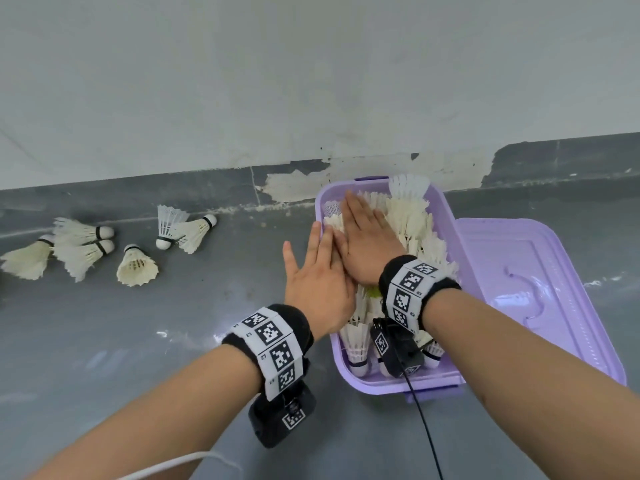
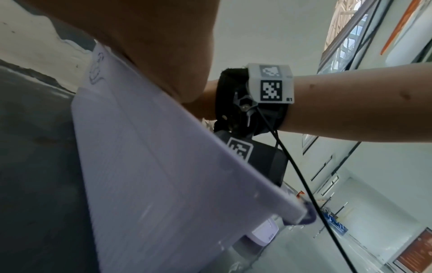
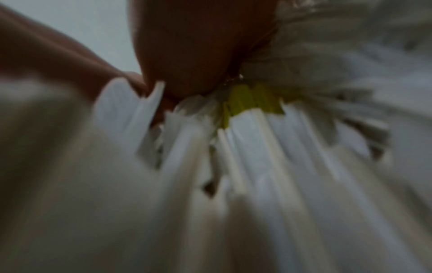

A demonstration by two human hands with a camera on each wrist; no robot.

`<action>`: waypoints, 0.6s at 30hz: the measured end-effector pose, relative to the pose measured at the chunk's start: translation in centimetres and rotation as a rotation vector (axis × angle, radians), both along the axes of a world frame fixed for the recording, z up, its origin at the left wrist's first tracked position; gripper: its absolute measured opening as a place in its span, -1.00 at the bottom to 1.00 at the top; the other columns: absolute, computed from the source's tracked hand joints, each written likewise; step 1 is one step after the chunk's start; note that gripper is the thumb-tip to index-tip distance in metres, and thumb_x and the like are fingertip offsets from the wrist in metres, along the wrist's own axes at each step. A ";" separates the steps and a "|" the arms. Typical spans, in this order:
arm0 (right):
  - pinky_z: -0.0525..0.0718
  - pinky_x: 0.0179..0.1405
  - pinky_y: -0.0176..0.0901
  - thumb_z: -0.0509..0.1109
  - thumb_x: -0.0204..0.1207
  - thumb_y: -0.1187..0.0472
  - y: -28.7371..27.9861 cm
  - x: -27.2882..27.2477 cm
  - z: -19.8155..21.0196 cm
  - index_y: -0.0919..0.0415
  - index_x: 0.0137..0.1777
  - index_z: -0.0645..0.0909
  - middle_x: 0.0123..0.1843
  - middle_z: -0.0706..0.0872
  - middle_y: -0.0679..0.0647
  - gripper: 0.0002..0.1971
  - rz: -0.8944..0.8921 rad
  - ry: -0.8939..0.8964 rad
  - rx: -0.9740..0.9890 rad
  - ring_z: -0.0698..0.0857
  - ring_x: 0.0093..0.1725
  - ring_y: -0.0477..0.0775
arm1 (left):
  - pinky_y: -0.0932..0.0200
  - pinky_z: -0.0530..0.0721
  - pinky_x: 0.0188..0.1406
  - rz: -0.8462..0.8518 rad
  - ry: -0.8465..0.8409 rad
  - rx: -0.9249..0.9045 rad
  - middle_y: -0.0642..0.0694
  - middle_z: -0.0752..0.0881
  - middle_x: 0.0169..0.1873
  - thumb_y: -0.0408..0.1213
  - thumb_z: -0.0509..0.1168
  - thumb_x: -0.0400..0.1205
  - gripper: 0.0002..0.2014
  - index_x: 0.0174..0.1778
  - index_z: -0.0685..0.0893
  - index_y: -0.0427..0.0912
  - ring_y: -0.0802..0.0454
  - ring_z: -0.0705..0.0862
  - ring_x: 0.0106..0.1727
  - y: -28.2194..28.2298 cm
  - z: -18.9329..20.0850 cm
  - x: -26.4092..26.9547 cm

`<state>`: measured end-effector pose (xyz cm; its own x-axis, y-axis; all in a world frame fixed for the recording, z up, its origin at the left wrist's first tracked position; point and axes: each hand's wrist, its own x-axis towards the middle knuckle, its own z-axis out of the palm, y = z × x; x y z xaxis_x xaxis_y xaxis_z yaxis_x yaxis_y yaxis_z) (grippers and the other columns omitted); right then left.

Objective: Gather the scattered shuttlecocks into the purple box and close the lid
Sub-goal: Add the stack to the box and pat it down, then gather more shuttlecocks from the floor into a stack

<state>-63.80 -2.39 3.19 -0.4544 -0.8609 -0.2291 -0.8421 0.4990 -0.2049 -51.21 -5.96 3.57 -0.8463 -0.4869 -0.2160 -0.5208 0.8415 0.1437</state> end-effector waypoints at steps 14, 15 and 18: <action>-0.24 0.64 0.01 -0.14 0.67 -0.23 -0.6 1.2 4.1 0.22 0.70 -0.17 0.73 -0.26 0.03 -0.25 -0.138 -0.055 -0.225 -0.27 0.69 -0.01 | -0.23 -0.02 0.63 0.083 0.199 0.213 -0.09 -0.07 0.70 0.07 -0.09 0.75 -0.37 0.70 -0.08 -0.08 0.00 -0.17 0.70 -4.6 3.7 4.4; -0.24 0.65 0.00 -0.11 0.68 -0.20 -1.1 1.5 4.8 0.23 0.70 -0.14 0.73 -0.25 0.03 -0.27 -0.139 -0.061 -0.244 -0.28 0.69 0.00 | -0.24 0.03 0.63 0.112 0.200 0.210 -0.12 0.01 0.69 0.06 -0.06 0.75 -0.38 0.69 -0.01 -0.10 -0.04 -0.09 0.70 -5.7 4.1 5.0; -0.23 0.65 0.01 -0.02 0.70 -0.11 -3.5 3.1 6.4 0.26 0.69 -0.03 0.73 -0.20 0.05 -0.32 -0.087 -0.063 -0.272 -0.26 0.70 0.01 | -0.22 0.25 0.55 0.204 0.239 0.185 -0.21 0.29 0.58 0.02 0.04 0.73 -0.43 0.63 0.20 -0.17 -0.13 0.21 0.62 -9.7 4.8 7.7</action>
<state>-60.69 -5.86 9.59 -0.5218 -0.8527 -0.0248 -0.7798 0.4886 -0.3914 -43.48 -15.65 8.37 -0.7727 -0.6224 -0.1247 -0.6090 0.6717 0.4217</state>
